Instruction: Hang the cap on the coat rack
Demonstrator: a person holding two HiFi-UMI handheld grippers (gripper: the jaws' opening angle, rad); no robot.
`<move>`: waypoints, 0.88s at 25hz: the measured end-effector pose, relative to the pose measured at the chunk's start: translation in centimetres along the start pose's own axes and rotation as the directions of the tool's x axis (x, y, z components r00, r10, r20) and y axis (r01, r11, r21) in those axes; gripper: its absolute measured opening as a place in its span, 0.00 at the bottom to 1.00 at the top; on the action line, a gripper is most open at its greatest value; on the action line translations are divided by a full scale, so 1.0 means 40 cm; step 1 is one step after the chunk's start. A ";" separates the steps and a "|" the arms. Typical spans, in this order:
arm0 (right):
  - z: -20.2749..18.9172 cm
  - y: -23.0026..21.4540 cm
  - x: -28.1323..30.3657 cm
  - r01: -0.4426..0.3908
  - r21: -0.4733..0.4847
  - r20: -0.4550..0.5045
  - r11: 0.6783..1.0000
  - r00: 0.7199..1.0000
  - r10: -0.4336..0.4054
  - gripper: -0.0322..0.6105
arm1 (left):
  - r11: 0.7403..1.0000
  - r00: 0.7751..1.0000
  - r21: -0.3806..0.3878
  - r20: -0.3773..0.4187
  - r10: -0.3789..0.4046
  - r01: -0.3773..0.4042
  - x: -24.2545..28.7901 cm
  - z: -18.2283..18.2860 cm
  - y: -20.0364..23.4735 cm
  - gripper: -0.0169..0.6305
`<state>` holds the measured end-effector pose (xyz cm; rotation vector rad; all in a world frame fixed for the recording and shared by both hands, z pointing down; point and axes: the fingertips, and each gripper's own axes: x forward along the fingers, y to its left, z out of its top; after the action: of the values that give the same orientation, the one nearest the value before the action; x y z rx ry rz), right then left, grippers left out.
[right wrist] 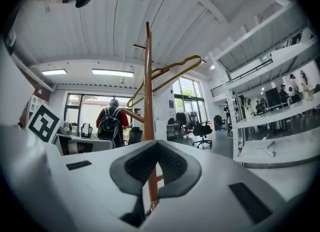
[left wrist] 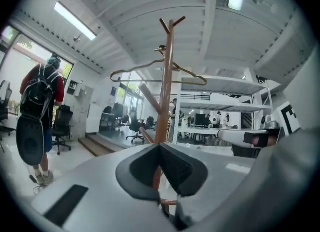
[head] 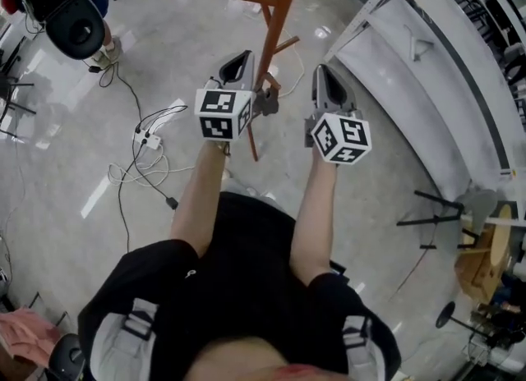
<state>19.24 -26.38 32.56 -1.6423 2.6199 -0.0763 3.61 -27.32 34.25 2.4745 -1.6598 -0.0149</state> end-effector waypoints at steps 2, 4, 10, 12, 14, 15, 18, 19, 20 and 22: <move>0.005 0.007 0.003 -0.011 -0.007 -0.001 1.000 1.000 0.011 0.04 | 1.000 1.000 0.018 0.012 0.010 -0.010 -0.012 0.015 0.002 0.02; 0.011 0.013 0.001 -0.019 -0.005 0.005 1.000 1.000 0.019 0.04 | 1.000 1.000 0.024 0.017 0.016 -0.016 -0.022 0.023 0.003 0.02; 0.021 0.023 -0.009 -0.038 -0.021 0.024 0.999 0.999 0.038 0.04 | 0.998 1.000 0.054 0.019 0.022 -0.023 -0.030 0.028 -0.019 0.02; 0.020 0.025 -0.010 -0.042 -0.024 0.025 0.999 0.999 0.042 0.04 | 0.997 1.000 0.078 0.018 0.021 -0.022 -0.031 0.029 -0.029 0.02; 0.026 0.024 -0.010 -0.047 -0.029 0.029 0.998 0.998 0.048 0.04 | 0.997 1.000 0.082 0.022 0.015 -0.017 -0.029 0.033 -0.036 0.02; 0.029 0.022 -0.008 -0.050 -0.031 0.032 0.998 0.998 0.051 0.04 | 0.997 1.000 0.082 0.022 0.014 -0.016 -0.026 0.035 -0.039 0.02; 0.032 0.009 0.005 -0.053 -0.028 0.037 0.998 0.998 0.054 0.04 | 0.994 1.000 0.107 0.014 0.019 -0.020 -0.012 0.034 -0.043 0.02; 0.032 0.008 0.008 -0.053 -0.028 0.039 0.998 0.998 0.054 0.04 | 0.993 1.000 0.118 0.011 0.022 -0.023 -0.011 0.032 -0.042 0.02; 0.033 0.008 0.010 -0.054 -0.030 0.042 0.998 0.998 0.055 0.04 | 0.992 1.000 0.123 0.012 0.025 -0.026 -0.011 0.032 -0.039 0.02; 0.039 0.008 0.016 -0.058 -0.034 0.045 0.998 0.997 0.060 0.04 | 0.993 0.999 0.114 0.017 0.028 -0.030 -0.010 0.039 -0.035 0.02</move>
<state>18.77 -26.84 30.98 -1.5551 2.6467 0.0059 4.60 -26.63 32.47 2.5378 -1.7495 0.0658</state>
